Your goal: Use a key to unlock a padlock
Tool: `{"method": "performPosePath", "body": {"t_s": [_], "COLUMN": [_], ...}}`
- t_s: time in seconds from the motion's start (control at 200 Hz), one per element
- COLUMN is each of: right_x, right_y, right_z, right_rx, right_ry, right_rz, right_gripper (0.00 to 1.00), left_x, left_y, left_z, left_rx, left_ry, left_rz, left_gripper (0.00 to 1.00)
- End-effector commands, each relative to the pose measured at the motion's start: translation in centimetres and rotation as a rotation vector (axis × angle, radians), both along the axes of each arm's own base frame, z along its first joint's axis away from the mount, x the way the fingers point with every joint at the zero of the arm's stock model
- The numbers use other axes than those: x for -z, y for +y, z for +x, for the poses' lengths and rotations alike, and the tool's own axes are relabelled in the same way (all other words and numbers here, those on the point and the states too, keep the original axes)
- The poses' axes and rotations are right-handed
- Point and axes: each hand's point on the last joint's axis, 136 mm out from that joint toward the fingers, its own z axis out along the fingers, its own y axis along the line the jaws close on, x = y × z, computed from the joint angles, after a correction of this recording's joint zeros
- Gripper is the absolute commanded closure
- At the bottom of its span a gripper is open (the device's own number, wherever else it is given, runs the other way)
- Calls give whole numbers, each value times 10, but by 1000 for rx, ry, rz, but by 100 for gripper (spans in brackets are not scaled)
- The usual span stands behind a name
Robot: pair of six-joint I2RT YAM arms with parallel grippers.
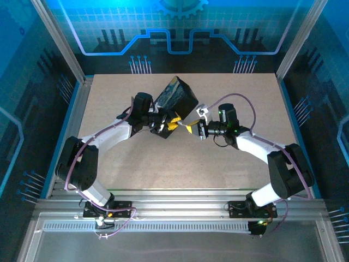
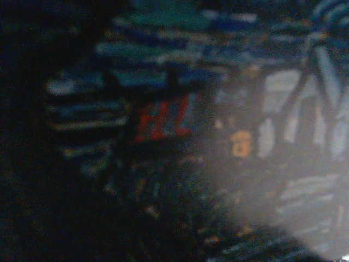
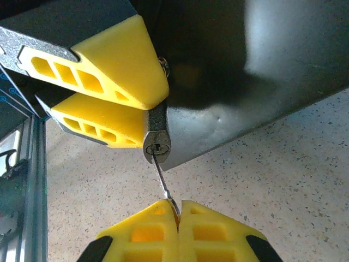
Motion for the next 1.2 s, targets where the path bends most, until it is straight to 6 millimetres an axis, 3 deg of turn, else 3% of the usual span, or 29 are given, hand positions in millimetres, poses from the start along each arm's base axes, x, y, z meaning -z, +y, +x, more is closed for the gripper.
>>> {"method": "performPosePath", "body": {"t_s": [0.0, 0.265, 1.196], "right_x": [-16, -15, -27], "right_y": [6, 2, 25], "right_z": [6, 8, -4], "right_rx": [11, 38, -27], "right_ry": [-80, -87, -158], "right_rz": [20, 13, 44], "right_gripper": [100, 100, 100], "left_x": [-18, -18, -21], "left_y": [-1, 1, 1], "left_z": [-9, -11, -16], "left_rx": [32, 27, 24], "left_ry": [-35, -35, -37], "left_rz": [-40, -33, -32], "left_gripper": [100, 100, 100]}}
